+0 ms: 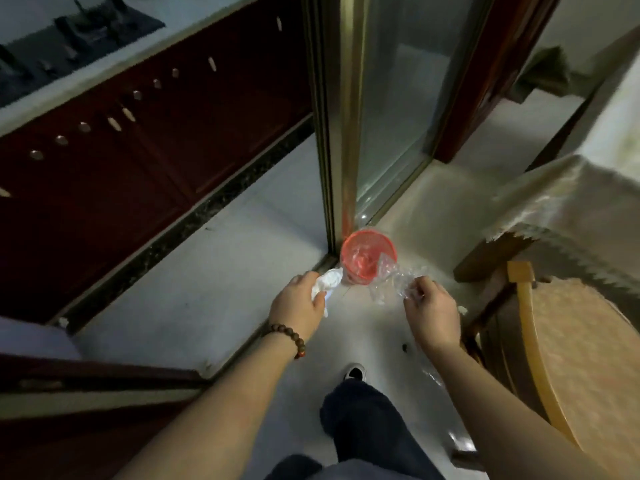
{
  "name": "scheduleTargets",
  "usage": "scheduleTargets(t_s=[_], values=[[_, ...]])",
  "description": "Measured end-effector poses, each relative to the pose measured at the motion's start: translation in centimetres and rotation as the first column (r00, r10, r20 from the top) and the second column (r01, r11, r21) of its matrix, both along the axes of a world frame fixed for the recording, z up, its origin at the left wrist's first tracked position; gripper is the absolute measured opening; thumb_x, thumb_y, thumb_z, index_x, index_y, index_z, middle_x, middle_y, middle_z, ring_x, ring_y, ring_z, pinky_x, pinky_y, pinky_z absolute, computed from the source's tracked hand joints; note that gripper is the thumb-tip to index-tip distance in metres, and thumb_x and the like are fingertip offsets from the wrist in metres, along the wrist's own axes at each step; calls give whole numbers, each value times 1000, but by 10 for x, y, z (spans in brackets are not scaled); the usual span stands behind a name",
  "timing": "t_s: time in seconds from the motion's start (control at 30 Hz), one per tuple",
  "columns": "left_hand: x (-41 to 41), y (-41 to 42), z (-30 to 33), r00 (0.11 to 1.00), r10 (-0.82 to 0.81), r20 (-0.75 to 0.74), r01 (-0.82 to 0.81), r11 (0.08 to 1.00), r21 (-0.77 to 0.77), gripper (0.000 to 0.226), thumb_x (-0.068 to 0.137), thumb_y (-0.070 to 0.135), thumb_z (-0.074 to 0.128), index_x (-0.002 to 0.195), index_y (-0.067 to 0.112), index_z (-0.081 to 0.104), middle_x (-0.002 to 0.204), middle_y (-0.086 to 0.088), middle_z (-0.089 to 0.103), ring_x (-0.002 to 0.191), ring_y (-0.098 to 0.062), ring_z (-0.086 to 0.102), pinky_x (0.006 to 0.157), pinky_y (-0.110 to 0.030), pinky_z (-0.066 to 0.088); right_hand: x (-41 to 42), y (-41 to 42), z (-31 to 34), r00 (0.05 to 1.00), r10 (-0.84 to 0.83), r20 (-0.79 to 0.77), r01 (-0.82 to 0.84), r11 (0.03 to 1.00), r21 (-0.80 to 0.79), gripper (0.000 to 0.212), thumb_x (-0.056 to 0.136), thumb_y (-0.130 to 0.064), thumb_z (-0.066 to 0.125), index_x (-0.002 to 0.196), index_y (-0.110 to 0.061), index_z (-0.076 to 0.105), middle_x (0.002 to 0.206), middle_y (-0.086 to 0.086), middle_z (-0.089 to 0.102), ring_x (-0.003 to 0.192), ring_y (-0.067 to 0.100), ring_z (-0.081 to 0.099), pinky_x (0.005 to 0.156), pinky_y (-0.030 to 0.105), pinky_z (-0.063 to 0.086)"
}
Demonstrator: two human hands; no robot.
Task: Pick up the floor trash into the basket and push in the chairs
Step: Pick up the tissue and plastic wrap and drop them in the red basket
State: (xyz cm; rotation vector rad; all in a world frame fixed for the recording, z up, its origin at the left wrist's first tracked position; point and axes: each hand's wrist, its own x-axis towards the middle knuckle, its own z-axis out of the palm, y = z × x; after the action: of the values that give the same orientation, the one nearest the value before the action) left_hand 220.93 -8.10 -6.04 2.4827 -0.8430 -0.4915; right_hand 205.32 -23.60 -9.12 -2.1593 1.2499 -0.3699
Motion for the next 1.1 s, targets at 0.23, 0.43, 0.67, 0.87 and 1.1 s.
scheduleTargets(t_s=[0.23, 0.43, 0.67, 0.87, 1.1], values=[[71, -95, -23, 993, -102, -51, 104, 994, 44, 24, 92, 22, 52, 113, 11, 56, 108, -9, 61, 92, -30, 58, 72, -35, 49, 57, -70, -18, 985, -150, -82, 156, 985, 77, 10, 83, -13, 57, 92, -11, 59, 94, 9, 58, 80, 31, 53, 63, 31, 35], [123, -151, -100, 983, -128, -132, 133, 991, 28, 19, 93, 19, 50, 111, 12, 56, 110, -9, 62, 98, -28, 59, 80, -42, 53, 88, -112, -77, 956, -280, -85, 286, 956, 70, 8, 81, -9, 59, 89, -8, 60, 90, 11, 59, 81, 33, 56, 66, 35, 42], [174, -232, -283, 945, -236, -225, 258, 963, 72, 17, 93, 20, 47, 106, 17, 56, 109, -12, 62, 96, -32, 60, 80, -43, 52, 129, -164, -229, 924, -383, -3, 383, 924, 27, 5, 81, -8, 60, 86, -9, 61, 86, 10, 61, 79, 29, 56, 70, 42, 49], [193, -299, -434, 924, -289, -249, 301, 954, 10, 25, 94, 18, 52, 119, 18, 59, 103, -5, 63, 90, -22, 60, 72, -13, 44, 154, -201, -379, 916, -399, 39, 401, 915, -39, 5, 79, -5, 62, 84, -7, 63, 81, 7, 60, 74, 27, 54, 66, 32, 40], [207, -317, -521, 878, -397, -266, 437, 892, 112, 53, 90, 48, 52, 137, 25, 45, 140, -7, 48, 125, -26, 47, 103, -37, 41, 171, -235, -466, 923, -381, 46, 383, 923, -27, 6, 80, -5, 59, 82, -10, 61, 83, 6, 61, 74, 23, 53, 63, 28, 35]])
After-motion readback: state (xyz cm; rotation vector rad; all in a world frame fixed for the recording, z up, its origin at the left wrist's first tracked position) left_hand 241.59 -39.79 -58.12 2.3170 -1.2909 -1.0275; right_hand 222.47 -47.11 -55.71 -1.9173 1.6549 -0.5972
